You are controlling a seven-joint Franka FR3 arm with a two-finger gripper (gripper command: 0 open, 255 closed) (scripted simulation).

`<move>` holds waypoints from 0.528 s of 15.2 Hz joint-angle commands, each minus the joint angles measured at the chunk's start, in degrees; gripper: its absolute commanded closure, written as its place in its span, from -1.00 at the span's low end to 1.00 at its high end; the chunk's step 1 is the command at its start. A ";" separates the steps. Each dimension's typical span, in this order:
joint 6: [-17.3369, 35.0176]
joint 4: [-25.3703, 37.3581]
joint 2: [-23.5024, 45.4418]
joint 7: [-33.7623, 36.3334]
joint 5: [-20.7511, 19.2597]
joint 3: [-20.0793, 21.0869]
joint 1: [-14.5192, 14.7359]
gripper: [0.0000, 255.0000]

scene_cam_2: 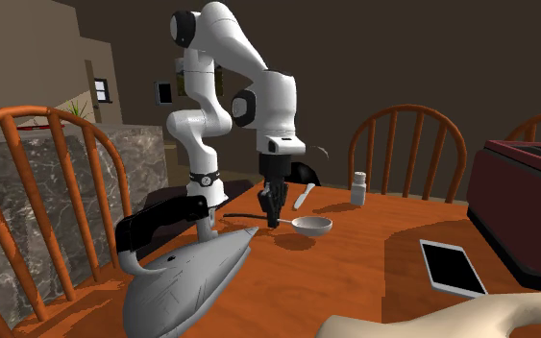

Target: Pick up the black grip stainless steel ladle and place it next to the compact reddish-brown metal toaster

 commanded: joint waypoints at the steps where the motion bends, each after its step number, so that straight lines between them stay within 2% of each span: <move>1: -1.13 0.34 -0.80 -0.19 0.20 0.06 0.01 1.00; 8: -6.36 1.86 -4.54 -1.08 1.02 0.21 0.03 1.00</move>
